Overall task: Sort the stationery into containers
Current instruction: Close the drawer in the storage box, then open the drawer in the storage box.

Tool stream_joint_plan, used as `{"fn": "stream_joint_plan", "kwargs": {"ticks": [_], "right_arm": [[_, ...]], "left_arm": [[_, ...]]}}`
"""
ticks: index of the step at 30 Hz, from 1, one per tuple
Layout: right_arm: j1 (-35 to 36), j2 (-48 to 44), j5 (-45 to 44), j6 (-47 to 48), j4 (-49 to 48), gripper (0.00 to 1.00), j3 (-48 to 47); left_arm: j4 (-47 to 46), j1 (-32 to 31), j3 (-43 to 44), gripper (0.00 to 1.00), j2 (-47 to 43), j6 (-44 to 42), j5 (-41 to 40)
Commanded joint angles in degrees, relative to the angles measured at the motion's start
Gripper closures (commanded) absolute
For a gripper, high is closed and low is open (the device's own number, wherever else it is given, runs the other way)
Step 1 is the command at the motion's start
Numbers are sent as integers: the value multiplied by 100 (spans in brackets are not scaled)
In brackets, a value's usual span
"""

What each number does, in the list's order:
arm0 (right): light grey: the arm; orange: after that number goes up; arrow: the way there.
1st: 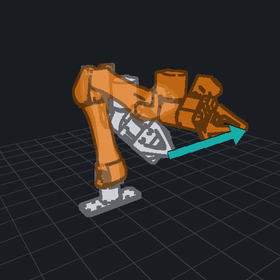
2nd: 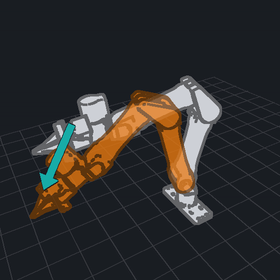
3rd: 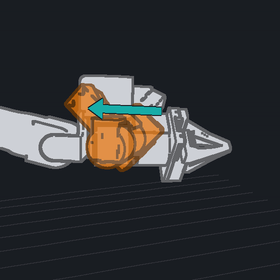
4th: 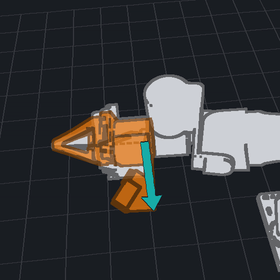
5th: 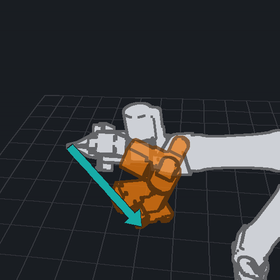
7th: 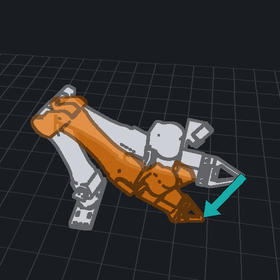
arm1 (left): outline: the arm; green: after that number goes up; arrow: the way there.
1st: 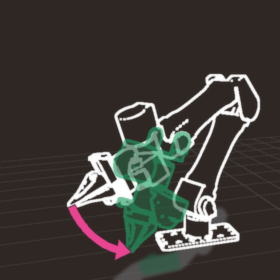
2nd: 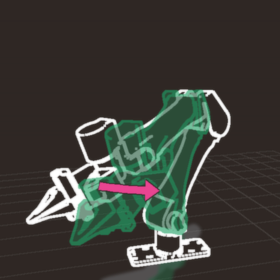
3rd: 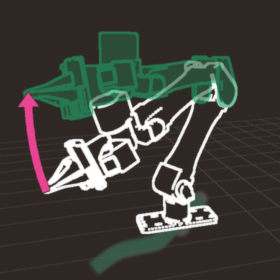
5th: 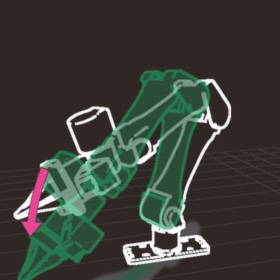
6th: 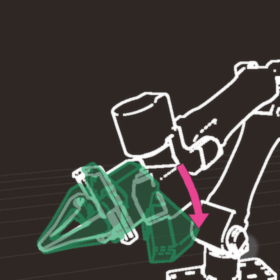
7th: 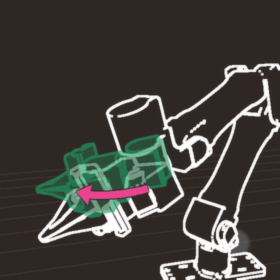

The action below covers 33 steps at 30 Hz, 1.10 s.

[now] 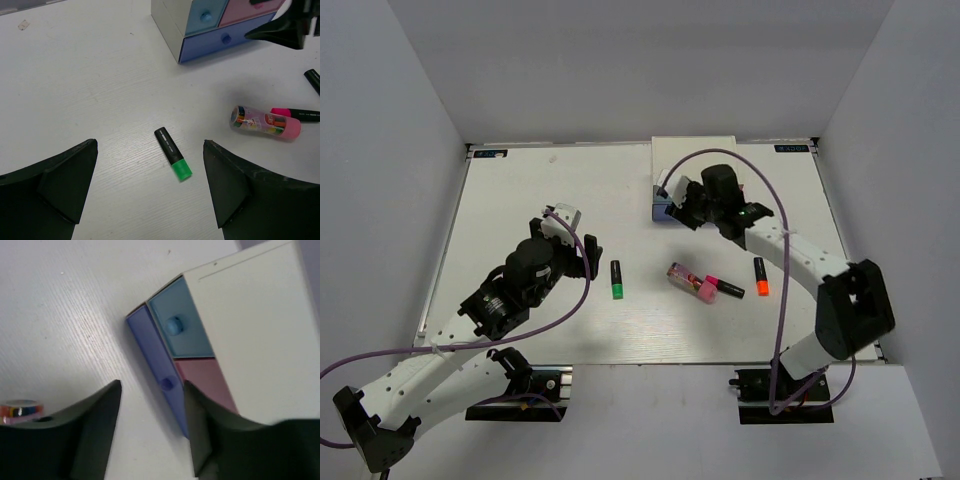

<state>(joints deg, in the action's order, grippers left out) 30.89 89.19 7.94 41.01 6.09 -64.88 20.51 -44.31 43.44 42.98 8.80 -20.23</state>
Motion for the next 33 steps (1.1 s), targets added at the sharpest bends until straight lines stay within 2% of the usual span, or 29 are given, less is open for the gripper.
{"fn": "stream_joint_plan", "kwargs": {"ticks": [1,2,3,13,16,17,18,19,23,27,30,33], "right_arm": [[-13,-664,41,-427,-300,37,212],[-22,-744,-3,-497,-327,26,369],[-39,-875,-134,-733,-354,10,432],[-408,-1386,-548,-2080,-161,10,705],[-742,-1352,-645,-2422,-204,27,731],[-856,-1325,-645,-2640,-248,36,731],[-909,-1299,-593,-2729,-274,40,705],[-1049,-1142,-549,-2800,-266,49,705],[-1296,-694,-128,-3440,-143,66,380],[-1375,-227,14,-3679,-125,66,143],[-1402,-42,49,-3846,-178,56,-15],[-1446,160,41,-4031,-231,52,-112]], "left_arm": [[-126,37,-64,3,-18,-45,142],[-126,37,-116,1,52,-97,203],[-179,37,-117,1,105,-98,204],[-179,37,-64,1,290,-98,431],[-179,37,-64,1,290,-98,484],[-179,37,-64,1,290,-98,485],[-179,37,-64,1,290,-98,485],[-179,37,-64,1,290,-98,485],[-179,37,-64,1,290,-98,599],[-179,37,-64,1,237,-98,651],[-179,37,-64,1,237,-98,652],[-179,37,-64,1,237,-98,713]]}}
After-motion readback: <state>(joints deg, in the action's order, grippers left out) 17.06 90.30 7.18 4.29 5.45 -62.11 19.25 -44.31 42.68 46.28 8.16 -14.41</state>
